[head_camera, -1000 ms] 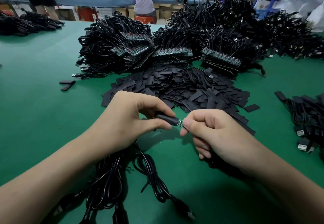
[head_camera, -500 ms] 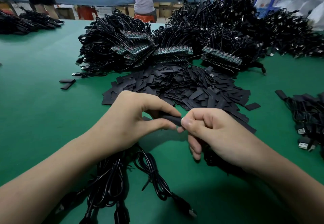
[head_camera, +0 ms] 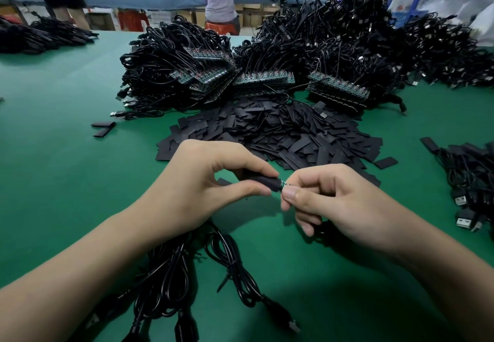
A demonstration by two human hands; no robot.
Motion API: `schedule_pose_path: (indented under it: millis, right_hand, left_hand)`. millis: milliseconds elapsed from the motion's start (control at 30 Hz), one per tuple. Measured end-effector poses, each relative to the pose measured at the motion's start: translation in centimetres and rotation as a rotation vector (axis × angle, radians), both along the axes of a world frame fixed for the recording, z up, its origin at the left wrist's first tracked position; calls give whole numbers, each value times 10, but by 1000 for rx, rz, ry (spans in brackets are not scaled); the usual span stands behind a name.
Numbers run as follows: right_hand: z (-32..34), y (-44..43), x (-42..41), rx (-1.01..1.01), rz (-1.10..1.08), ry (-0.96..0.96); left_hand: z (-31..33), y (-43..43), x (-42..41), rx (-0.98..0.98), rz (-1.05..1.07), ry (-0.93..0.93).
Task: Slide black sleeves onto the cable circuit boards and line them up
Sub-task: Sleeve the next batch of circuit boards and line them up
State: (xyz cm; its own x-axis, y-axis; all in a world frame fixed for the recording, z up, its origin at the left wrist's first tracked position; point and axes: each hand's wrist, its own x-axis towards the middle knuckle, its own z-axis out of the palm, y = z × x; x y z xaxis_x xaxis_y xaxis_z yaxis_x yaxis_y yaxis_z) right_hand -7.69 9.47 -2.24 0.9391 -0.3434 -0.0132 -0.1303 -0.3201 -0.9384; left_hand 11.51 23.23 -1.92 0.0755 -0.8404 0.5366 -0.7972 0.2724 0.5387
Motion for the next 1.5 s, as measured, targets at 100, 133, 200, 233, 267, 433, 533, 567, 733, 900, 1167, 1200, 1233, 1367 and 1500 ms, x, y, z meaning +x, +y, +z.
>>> schedule_pose_path:
  millis: [100,133,200,233,267,433,533,567,733,900,1167,1200,1233,1367,1500]
  right_hand:
    - [-1,0,0,-13,14,29]
    - [-2,0,0,-10,16,32]
    - [-3,1,0,-8,21,31]
    - [-2,2,0,-9,18,26]
    - [-1,2,1,-11,11,18]
    - [5,2,1,-50,-57,-35]
    - [5,3,1,-89,-72,-32]
    - [4,4,1,-92,-71,-30]
    - [0,6,3,-122,-63,-25]
    - [-1,6,5,-141,-61,-31]
    - [-4,14,10,-365,-233,-127]
    - [-3,16,11,-420,-270,-135]
    - [-3,18,11,-463,-298,-145]
    - [-5,22,8,-581,-341,-163]
    - [-6,25,7,-717,-315,-135]
  left_hand:
    - [-2,0,-1,-1,-25,-2]
    - [-2,0,-1,4,-35,-6]
    - [-2,0,-1,13,-48,-15]
    - [-2,0,-1,10,-44,-17]
    - [-1,0,0,0,-33,-21]
    - [2,-1,0,-43,15,-19]
    - [1,-1,-1,-42,14,-17]
    - [1,-1,0,-39,12,-16]
    - [-1,-1,1,-25,-10,-21]
    - [-1,-1,2,-25,-19,-33]
    - [-2,-5,-2,-90,186,11]
    - [-3,-5,-3,-89,206,16]
    - [-3,-5,-4,-83,213,21]
    - [-2,-4,-7,-71,203,90]
    - [-3,-3,-11,-71,191,121]
